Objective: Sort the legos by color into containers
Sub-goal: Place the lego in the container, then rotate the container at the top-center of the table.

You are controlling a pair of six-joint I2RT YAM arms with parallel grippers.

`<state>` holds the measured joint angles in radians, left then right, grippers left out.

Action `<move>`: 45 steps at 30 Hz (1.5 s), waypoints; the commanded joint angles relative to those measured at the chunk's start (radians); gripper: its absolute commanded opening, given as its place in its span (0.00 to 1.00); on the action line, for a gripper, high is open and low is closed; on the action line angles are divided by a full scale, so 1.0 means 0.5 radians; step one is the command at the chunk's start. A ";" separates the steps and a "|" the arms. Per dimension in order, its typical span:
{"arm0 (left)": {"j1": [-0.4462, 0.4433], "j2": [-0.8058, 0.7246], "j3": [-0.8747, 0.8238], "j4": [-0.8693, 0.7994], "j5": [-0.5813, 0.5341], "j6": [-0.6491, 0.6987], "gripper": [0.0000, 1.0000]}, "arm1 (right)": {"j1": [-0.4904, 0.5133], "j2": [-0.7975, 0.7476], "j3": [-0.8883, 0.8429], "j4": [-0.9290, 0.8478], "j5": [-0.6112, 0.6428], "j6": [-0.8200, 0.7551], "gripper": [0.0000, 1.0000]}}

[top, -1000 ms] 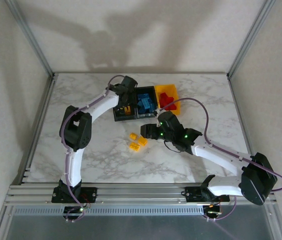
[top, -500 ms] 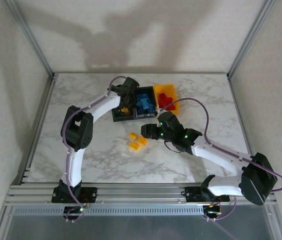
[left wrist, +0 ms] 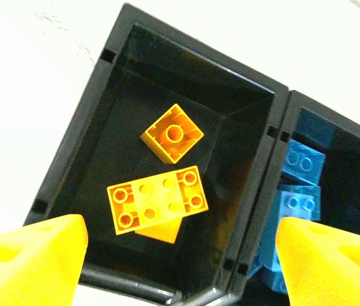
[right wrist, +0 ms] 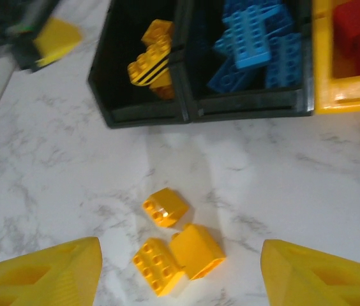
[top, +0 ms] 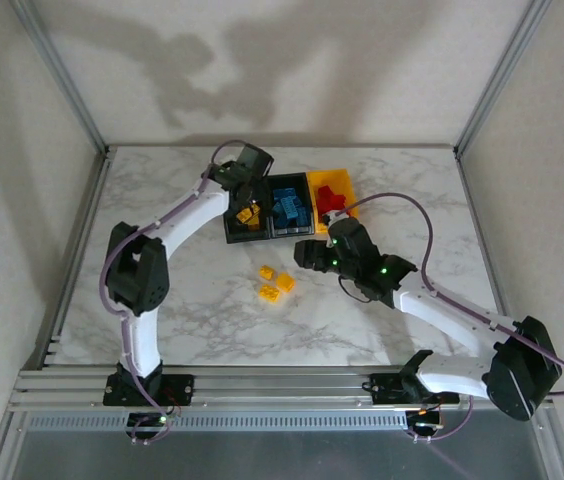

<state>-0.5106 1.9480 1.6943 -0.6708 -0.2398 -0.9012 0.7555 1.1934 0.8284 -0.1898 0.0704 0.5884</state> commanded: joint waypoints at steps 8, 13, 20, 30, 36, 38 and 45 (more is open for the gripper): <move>-0.037 -0.307 -0.624 0.020 -0.330 0.128 0.68 | -0.057 -0.005 0.043 -0.010 -0.007 -0.023 0.67; -0.028 -0.294 -0.813 0.151 -0.349 0.131 0.70 | -0.057 0.014 0.046 0.008 -0.024 -0.026 0.67; -0.006 -0.236 -0.870 0.293 -0.419 0.155 0.73 | -0.056 0.000 0.025 0.005 -0.026 -0.014 0.67; 0.129 -0.187 -0.950 0.343 -0.449 0.153 0.73 | -0.057 -0.015 0.005 0.001 -0.033 -0.014 0.66; 0.214 -0.208 -0.954 0.327 -0.476 0.184 0.73 | -0.057 -0.014 -0.011 0.018 -0.046 -0.006 0.66; 0.217 -0.209 -0.919 0.292 -0.480 0.203 0.73 | -0.057 -0.012 -0.009 0.024 -0.051 -0.005 0.66; 0.076 -0.411 -0.898 0.201 -0.406 0.257 0.74 | -0.055 -0.015 -0.003 0.014 -0.058 -0.014 0.66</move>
<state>-0.4294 1.8244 1.2339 -0.5140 -0.4271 -0.8043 0.7307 1.1976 0.8291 -0.1909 0.0513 0.5877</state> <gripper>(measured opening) 0.734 0.663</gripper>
